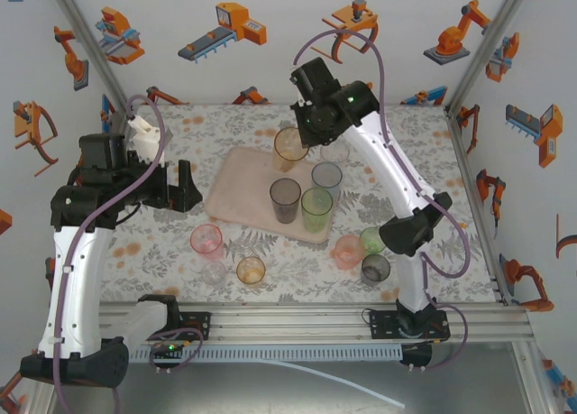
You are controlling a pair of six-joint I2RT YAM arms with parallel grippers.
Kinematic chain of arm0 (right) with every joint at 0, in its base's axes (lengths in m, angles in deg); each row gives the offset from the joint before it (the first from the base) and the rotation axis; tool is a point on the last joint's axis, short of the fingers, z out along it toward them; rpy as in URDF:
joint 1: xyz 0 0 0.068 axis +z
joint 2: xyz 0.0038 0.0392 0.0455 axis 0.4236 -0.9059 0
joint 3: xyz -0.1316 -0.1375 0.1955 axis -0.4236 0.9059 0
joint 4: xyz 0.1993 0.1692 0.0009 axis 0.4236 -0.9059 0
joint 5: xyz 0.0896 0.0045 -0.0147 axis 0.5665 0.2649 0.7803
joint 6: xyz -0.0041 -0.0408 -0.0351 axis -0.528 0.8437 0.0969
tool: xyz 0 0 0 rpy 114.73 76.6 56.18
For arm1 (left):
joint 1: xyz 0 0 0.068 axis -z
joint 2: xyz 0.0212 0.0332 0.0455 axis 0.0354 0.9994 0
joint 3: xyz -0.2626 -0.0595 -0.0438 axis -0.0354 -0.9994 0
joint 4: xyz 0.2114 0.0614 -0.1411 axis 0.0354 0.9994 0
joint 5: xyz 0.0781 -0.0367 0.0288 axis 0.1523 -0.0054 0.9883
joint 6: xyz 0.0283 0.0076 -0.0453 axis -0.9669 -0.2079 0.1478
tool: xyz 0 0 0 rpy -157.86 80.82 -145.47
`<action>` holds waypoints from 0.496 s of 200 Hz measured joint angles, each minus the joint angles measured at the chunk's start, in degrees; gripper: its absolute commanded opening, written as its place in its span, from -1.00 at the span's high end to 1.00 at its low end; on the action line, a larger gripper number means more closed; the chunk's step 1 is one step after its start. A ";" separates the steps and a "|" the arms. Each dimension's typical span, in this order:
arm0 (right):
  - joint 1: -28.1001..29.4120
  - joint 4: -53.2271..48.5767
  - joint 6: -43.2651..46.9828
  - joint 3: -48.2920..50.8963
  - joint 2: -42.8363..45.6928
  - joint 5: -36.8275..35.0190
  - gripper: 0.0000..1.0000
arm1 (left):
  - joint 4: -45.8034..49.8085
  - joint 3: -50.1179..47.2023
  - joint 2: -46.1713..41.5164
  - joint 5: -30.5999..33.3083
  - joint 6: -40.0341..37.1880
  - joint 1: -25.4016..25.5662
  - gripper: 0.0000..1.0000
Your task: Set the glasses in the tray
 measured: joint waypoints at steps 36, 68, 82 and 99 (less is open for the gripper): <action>-0.83 2.23 0.48 2.54 -0.81 -1.55 1.00 | 0.00 0.00 0.00 -0.02 -0.02 -0.15 -0.94; -1.27 3.65 0.85 2.93 -3.21 -1.90 1.00 | 0.00 0.00 0.11 -0.20 -0.02 -0.15 -0.94; -1.36 4.17 1.14 2.93 -4.52 -1.90 1.00 | 0.00 0.00 0.13 -0.24 -0.02 -0.15 -0.94; -1.40 4.39 1.51 3.02 -5.90 -1.90 1.00 | 0.00 0.00 0.20 -0.46 -0.02 -0.15 -0.94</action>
